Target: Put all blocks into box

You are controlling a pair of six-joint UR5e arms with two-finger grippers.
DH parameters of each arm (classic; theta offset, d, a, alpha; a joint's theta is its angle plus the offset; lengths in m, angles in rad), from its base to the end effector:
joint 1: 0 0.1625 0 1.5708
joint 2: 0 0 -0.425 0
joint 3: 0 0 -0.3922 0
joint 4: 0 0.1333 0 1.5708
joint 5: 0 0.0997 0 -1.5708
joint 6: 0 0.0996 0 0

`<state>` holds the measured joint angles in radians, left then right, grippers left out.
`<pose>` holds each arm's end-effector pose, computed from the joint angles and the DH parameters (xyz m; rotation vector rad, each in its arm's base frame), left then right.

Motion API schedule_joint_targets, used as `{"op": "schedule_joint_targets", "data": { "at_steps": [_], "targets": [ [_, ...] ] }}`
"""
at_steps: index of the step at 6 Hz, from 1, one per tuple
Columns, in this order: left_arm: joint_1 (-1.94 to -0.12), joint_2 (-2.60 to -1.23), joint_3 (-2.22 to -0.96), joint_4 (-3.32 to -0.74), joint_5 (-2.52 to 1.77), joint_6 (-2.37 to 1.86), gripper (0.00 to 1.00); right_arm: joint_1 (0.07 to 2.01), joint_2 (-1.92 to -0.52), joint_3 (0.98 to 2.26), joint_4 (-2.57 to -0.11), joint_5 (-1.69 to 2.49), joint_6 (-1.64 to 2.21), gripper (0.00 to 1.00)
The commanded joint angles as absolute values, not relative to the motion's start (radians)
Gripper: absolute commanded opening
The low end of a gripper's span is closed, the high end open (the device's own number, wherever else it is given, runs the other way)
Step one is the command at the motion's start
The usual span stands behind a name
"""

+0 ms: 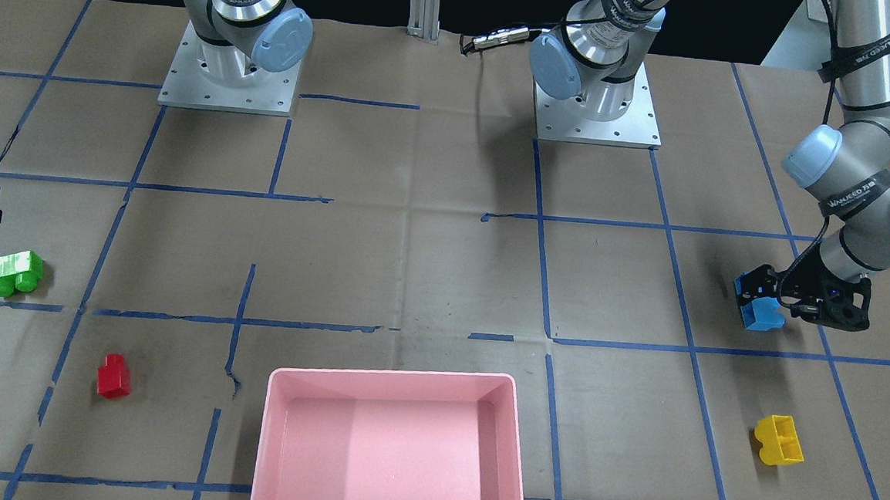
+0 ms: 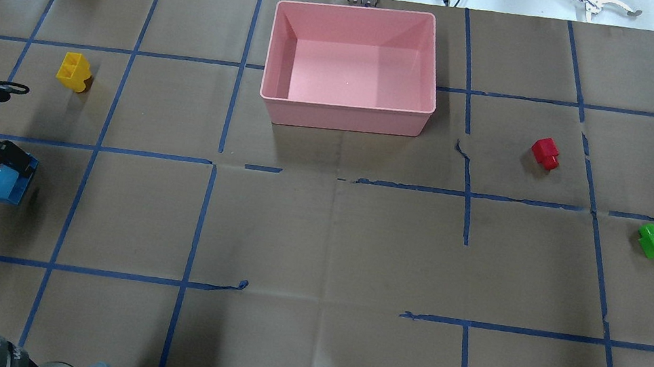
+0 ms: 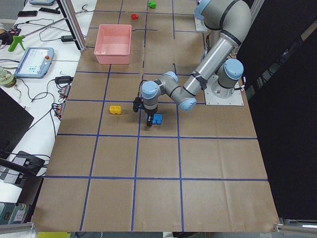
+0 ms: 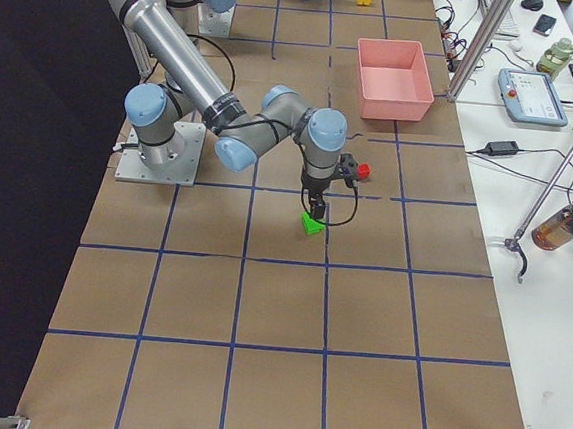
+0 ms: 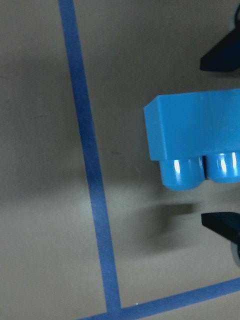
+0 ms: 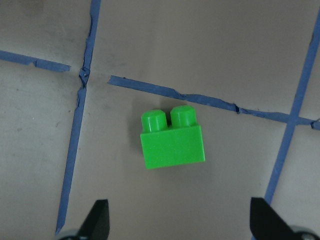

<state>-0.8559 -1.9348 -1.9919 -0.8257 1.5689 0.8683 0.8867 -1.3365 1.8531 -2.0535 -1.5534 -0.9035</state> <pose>0.2429 -0.4835 0.1789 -0.2384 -3.1024 -0.0417 -0.2341 -0.5007 0.2793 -0.3395 3.0866 0.0177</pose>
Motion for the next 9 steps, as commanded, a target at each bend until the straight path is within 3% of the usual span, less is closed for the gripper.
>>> {"op": "schedule_joint_targets", "data": {
  "at_steps": [1, 2, 3, 4, 5, 6, 7, 9],
  "targets": [
    [-0.856, -1.965, -1.99, -0.822, 1.577, 0.874, 0.99, 0.899, -1.24, 1.922, -2.215, -1.549, -0.879, 1.0],
    [-0.856, -1.962, -1.988, -0.822, 1.577, 0.876, 0.77, 0.899, -1.201, 1.957, -2.34, -1.551, -0.879, 1.0],
    [-0.856, -1.956, -1.987, -0.824, 1.575, 0.871, 0.43, 0.899, -1.181, 1.96, -2.348, -1.549, -0.879, 1.0],
    [-0.856, -1.95, -1.983, -0.825, 1.575, 0.871, 0.19, 0.908, -1.181, 1.962, -2.349, -1.549, -0.879, 1.0],
    [-0.857, -1.941, -1.977, -0.828, 1.575, 0.871, 0.05, 0.919, -1.181, 1.962, -2.349, -1.551, -0.88, 1.0],
    [-0.891, -1.899, -1.964, -0.859, 1.574, 0.871, 0.04, 0.928, -1.181, 1.956, -2.352, -1.551, -0.881, 0.93],
    [-0.978, -1.847, -1.91, -0.941, 1.566, 0.87, 0.04, 0.928, -1.181, 1.954, -2.353, -1.552, -0.879, 0.59],
    [-1.186, -1.835, -1.727, -1.046, 1.571, 0.865, 0.05, 0.928, -1.18, 1.956, -2.352, -1.552, -0.888, 0.58]
  ]
}}
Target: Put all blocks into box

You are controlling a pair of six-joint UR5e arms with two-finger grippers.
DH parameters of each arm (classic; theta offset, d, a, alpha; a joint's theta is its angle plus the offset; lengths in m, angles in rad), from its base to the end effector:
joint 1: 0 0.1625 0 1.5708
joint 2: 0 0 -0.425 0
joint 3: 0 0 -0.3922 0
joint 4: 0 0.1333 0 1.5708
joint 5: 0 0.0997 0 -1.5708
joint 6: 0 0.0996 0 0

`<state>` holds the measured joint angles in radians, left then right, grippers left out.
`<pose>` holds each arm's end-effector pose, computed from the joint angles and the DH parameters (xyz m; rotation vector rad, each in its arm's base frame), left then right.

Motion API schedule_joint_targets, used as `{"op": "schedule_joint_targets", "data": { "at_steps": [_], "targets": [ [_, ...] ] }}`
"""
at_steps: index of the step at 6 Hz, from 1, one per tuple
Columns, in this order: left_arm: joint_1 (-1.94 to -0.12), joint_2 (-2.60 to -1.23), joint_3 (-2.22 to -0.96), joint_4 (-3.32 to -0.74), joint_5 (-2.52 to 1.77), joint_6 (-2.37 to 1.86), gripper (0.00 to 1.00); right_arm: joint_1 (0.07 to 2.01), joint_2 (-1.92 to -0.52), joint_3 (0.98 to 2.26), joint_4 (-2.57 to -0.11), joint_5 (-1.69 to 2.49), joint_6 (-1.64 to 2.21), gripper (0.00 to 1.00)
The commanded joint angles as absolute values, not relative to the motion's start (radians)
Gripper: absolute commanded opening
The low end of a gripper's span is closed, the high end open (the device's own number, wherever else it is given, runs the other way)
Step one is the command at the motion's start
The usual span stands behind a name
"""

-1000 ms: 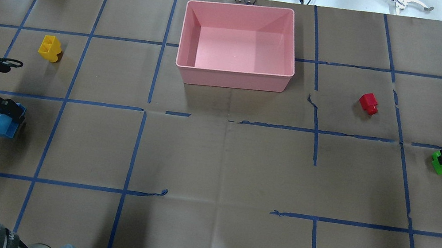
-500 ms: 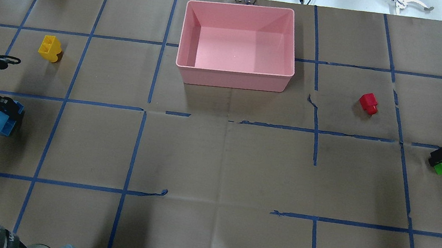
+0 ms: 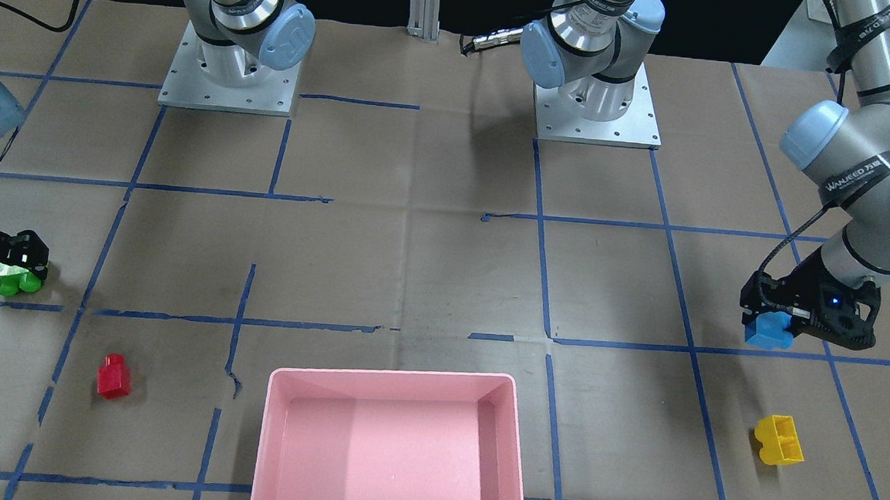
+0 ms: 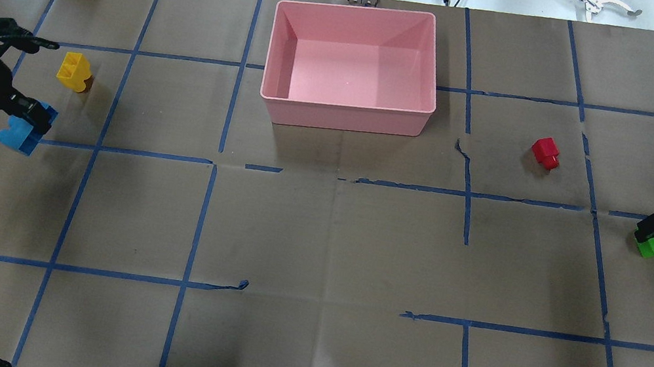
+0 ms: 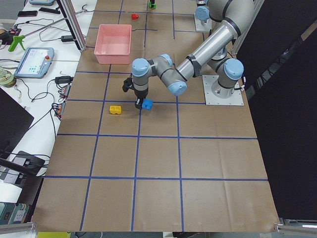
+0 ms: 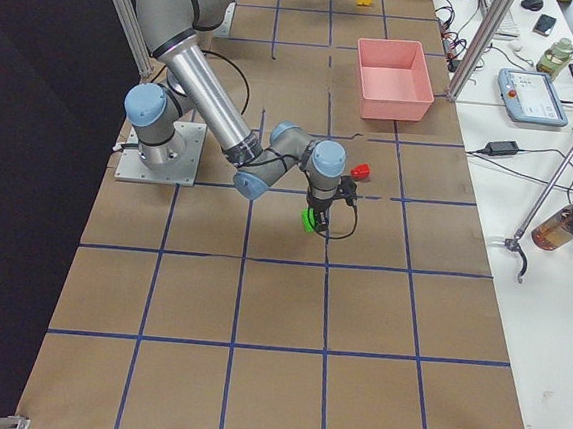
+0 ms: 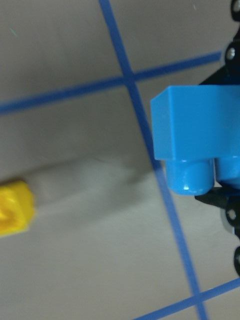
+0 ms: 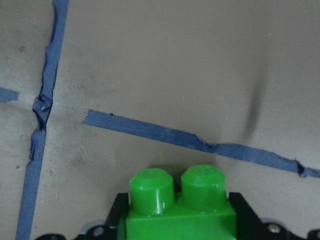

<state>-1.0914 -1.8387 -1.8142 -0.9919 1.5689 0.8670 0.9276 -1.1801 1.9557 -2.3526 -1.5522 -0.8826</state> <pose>0.1402 -0.5591 0.2878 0.5971 3.0418 -0.0838 -0.2170 -0.5149 0.1819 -0.3741 3.1099 -0.0271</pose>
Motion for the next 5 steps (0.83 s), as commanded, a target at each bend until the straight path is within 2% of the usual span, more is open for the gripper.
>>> {"op": "schedule_joint_targets", "data": {
  "at_steps": [1, 2, 3, 5],
  "targets": [
    [-1.26, -1.851, -1.636, -1.105, 1.565, 0.833, 0.05, 0.928, -1.183, 1.951, -2.352, -1.554, -0.891, 0.48],
    [-1.349, -1.889, -1.553, -1.152, 1.565, 0.771, 0.05, 0.933, -1.189, 1.931, -2.349, -1.554, -0.884, 0.41],
    [-1.429, -1.931, -1.475, -1.185, 1.571, 0.635, 0.05, 0.983, -1.201, 1.86, -2.338, -1.565, -0.879, 0.42],
    [-1.587, -2.07, -1.296, -1.206, 1.578, 0.437, 0.05, 1.104, -1.224, 1.69, -2.144, -1.557, -0.714, 0.43]
  ]
}}
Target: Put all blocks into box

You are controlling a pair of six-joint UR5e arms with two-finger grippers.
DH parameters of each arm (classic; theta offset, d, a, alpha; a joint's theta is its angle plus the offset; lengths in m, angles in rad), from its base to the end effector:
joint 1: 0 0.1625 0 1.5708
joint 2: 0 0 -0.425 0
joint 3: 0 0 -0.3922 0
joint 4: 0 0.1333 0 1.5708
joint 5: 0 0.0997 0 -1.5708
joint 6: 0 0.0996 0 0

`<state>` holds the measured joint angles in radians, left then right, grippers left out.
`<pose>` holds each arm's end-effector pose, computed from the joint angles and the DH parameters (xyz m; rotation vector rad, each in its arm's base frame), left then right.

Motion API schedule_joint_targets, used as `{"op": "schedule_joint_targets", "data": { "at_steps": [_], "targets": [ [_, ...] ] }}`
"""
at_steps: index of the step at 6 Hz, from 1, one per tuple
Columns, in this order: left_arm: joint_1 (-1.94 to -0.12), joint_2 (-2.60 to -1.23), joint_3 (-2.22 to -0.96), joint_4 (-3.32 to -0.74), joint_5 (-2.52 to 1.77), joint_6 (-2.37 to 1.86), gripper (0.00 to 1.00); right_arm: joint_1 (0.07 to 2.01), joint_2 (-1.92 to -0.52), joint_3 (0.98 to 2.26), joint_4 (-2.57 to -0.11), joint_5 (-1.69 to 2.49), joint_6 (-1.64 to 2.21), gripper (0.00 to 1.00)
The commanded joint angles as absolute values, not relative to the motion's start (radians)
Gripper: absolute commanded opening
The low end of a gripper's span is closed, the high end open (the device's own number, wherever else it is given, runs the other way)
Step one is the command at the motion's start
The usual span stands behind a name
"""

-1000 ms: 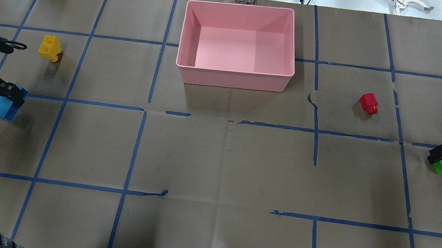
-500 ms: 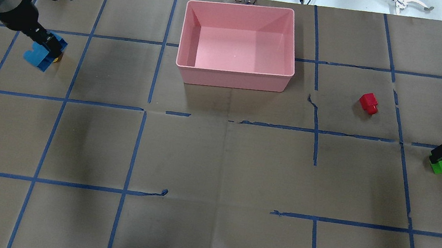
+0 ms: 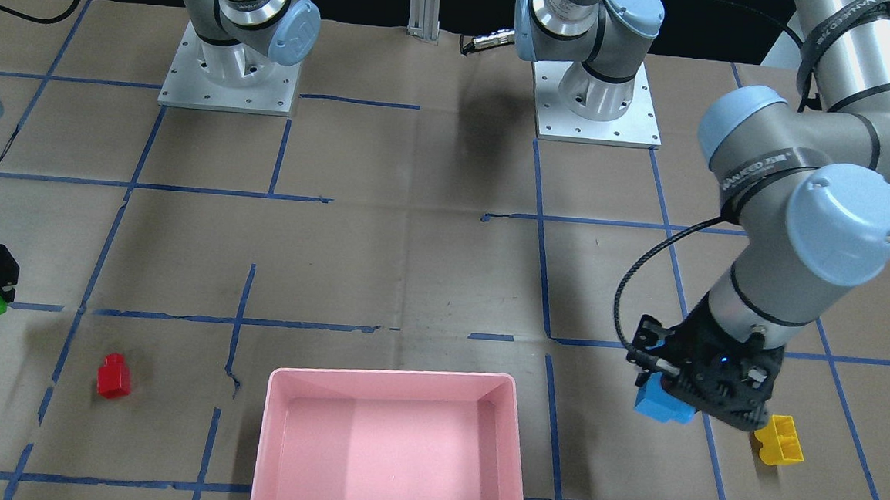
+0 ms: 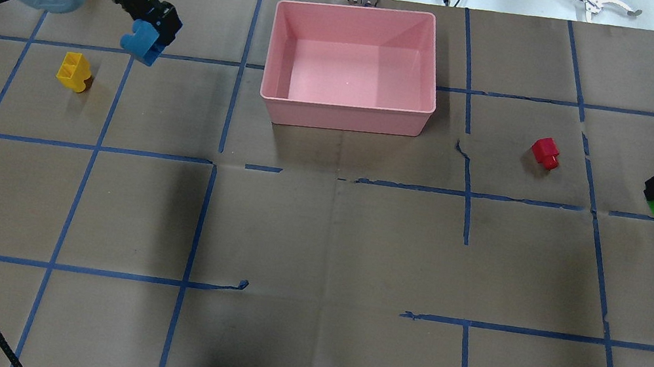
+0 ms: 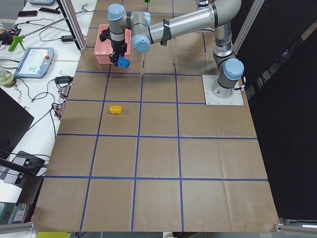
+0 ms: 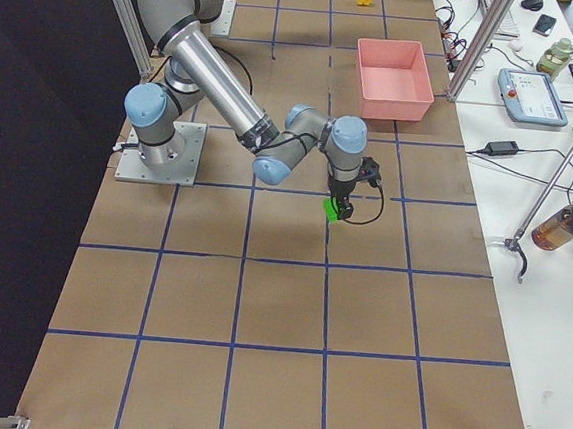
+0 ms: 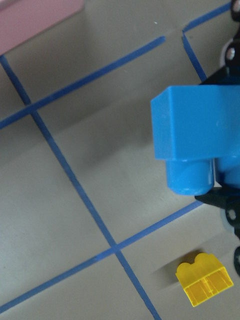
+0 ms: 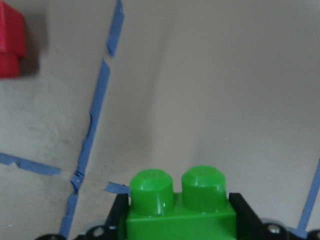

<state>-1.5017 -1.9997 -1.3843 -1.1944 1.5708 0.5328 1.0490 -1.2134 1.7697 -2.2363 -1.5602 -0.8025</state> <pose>-0.0868 -0.6772 0.3695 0.7113 3.0127 -0.1984 -0.1785 -0.5799 0.2654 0.4317 -3.0491 0.1428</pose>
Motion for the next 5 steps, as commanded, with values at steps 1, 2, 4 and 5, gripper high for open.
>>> {"op": "schedule_joint_targets", "data": {
  "at_steps": [1, 2, 4, 5],
  "targets": [
    [-1.676, -2.167, -1.197, -1.212, 1.595, 0.215, 0.05, 1.164, -1.233, 1.618, -2.031, -1.56, -0.624, 0.43],
    [-1.753, -2.239, -1.157, -1.2, 1.6, 0.104, 0.05, 1.19, -1.279, 1.57, -1.903, -1.56, -0.544, 0.43],
    [-1.833, -2.357, -1.158, -1.026, 1.606, -0.038, 0.05, 1.256, -1.406, 1.562, -1.705, -1.556, -0.33, 0.44],
    [-1.844, -2.384, -1.161, -0.999, 1.605, -0.038, 0.07, 1.325, -1.413, 1.56, -1.697, -1.557, -0.21, 0.44]
  ]
}}
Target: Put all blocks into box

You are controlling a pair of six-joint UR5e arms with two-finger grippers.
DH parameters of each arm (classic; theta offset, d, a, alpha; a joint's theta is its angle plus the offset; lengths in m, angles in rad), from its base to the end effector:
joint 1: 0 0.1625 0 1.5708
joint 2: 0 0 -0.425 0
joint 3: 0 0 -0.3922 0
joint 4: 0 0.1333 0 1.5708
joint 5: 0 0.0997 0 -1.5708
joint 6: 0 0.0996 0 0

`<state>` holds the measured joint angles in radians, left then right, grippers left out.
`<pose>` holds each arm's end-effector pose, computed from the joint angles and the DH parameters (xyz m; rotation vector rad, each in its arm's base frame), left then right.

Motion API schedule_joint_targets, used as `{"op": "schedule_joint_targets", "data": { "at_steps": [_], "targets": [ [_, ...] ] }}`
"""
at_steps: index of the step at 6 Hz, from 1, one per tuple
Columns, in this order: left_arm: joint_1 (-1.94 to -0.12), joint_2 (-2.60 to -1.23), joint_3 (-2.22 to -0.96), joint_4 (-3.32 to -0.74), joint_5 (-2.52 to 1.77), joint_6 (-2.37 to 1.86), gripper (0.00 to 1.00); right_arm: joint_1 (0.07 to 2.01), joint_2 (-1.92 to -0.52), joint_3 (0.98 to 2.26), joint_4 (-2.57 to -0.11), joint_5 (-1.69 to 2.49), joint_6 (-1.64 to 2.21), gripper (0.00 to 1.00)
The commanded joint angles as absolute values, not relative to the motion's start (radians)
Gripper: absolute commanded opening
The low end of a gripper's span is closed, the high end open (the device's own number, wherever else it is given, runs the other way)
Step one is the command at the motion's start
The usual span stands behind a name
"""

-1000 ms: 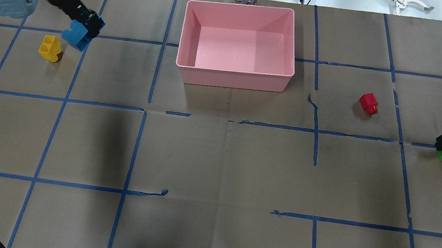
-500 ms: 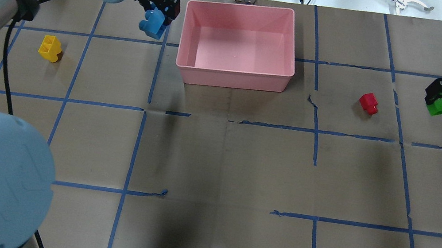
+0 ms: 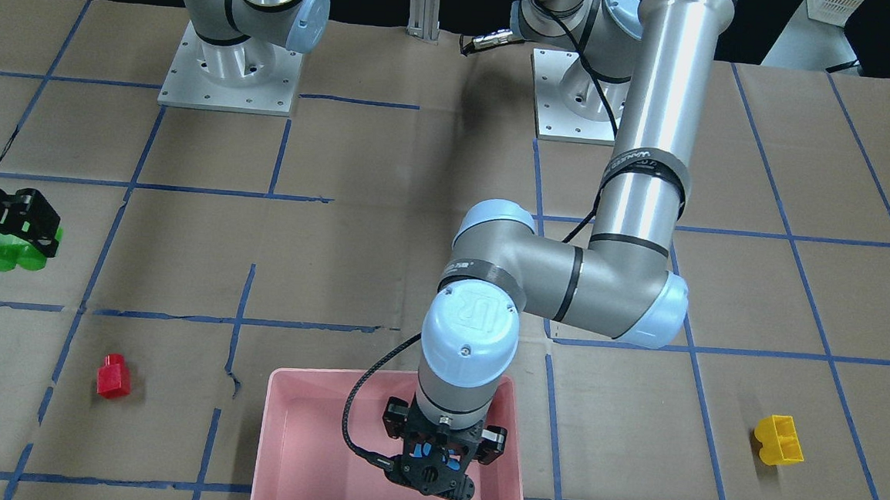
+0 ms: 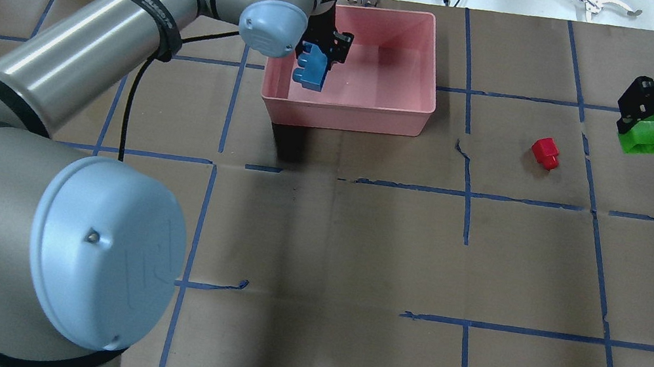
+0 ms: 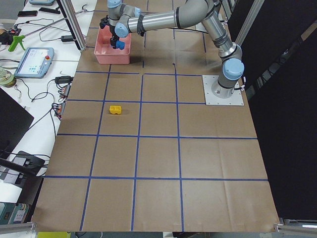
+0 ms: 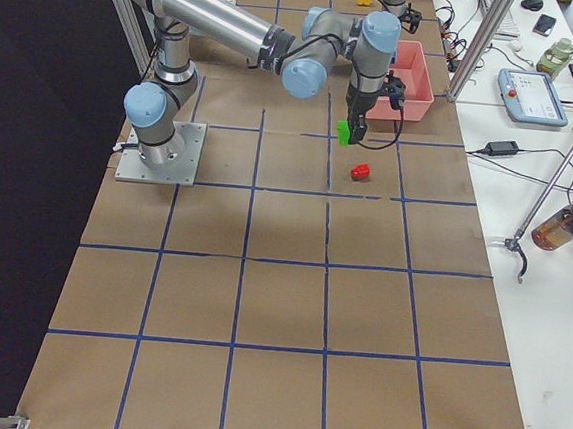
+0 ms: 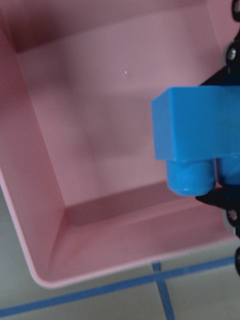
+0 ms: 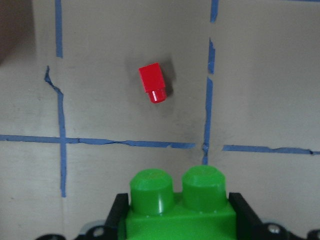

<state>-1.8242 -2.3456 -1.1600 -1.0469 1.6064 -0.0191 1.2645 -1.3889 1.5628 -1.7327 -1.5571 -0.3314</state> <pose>-0.3207 -0.7207 0.2442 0.3600 3.0969 -0.2550 -0.0410 -0.5761 0.4118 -0.0391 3.1246 0.0111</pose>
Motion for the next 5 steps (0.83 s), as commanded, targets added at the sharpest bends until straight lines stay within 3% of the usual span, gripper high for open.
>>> {"op": "schedule_joint_targets", "data": {
  "at_steps": [1, 2, 5],
  "targets": [
    [-1.844, -2.382, -1.163, -1.002, 1.605, -0.064, 0.41, 1.348, -1.393, 1.56, -1.715, -1.552, -0.175, 0.44],
    [-1.844, -2.376, -1.167, -1.006, 1.606, -0.069, 0.92, 1.364, -1.359, 1.556, -1.735, -1.551, -0.125, 0.44],
    [-1.771, -2.217, -1.231, -1.072, 1.62, 0.018, 0.99, 1.469, -1.316, 1.552, -1.798, -1.552, -0.002, 0.45]
  ]
}}
